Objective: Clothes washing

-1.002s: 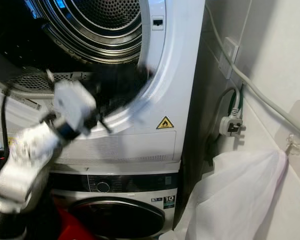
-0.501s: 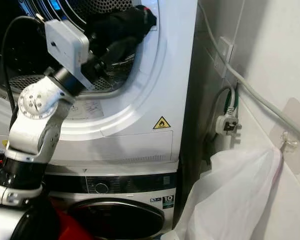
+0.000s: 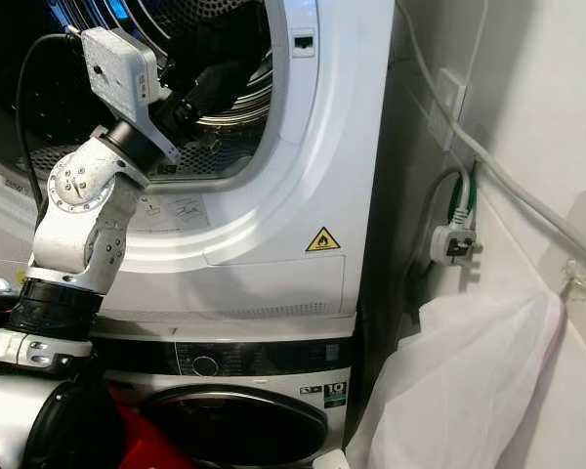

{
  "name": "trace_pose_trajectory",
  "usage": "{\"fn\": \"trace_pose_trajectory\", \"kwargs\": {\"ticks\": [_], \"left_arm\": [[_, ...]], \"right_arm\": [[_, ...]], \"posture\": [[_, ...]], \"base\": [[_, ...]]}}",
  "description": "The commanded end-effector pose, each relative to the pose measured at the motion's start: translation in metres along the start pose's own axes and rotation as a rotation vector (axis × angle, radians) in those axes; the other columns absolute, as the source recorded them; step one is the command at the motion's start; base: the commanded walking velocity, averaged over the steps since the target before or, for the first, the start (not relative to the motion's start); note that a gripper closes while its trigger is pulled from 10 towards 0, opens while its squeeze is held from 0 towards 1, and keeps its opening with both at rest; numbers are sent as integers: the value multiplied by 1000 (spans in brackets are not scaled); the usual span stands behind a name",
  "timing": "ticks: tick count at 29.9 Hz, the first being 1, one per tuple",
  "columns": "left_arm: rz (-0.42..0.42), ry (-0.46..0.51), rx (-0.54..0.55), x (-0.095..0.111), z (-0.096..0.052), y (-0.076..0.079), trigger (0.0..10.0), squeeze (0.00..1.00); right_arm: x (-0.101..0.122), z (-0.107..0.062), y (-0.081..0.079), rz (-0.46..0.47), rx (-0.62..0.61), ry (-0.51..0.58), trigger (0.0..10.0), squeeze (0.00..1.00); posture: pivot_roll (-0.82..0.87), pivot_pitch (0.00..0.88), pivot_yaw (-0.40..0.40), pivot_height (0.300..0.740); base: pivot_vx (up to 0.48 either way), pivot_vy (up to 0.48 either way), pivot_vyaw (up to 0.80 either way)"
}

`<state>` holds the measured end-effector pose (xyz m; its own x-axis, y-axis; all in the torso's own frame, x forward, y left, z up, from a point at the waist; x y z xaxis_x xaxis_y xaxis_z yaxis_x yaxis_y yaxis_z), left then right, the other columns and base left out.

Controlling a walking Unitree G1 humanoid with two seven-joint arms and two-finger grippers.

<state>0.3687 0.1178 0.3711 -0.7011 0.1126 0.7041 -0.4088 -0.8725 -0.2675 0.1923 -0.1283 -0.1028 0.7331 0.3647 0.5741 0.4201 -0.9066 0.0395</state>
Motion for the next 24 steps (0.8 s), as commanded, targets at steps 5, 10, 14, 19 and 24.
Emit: {"fn": "trace_pose_trajectory", "kwargs": {"ticks": [5,10,14,19,24], "left_arm": [[29,-64,259,-2,-10,-69,10000,0],[40,-104,284,-10,-18,-81,10000,0],[60,-148,333,-18,-30,-99,10000,0],[69,-152,338,-19,-30,-101,10000,0],[76,-142,348,-19,-30,-102,10000,0]], "right_arm": [[-3,0,-5,18,6,-11,10000,0],[-5,0,-6,26,5,-13,10000,0],[-9,-1,-7,38,6,-19,10000,0],[-10,-1,-7,35,12,-20,10000,0],[-10,-2,-6,33,13,-14,10000,0]], "posture": [[45,0,80,740],[44,0,84,740],[44,0,83,740],[47,0,83,740],[50,0,80,740]], "base": [[0,0,0],[0,0,0],[0,0,0],[161,0,0],[321,0,0]]}}
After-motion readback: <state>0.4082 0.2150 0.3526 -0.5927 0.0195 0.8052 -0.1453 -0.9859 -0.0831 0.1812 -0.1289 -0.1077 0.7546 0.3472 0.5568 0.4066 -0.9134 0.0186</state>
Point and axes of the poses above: a point about 5 cm out from each wrist's last joint towards the gripper, its own z axis pointing out of the wrist towards the gripper, its own x axis along the axis of the wrist's last joint, y = z × x, the point moved 2 cm from there along z, pointing out of the wrist towards the gripper, and after that the axes turned 2 degrees about -z, right-handed, at the moved point
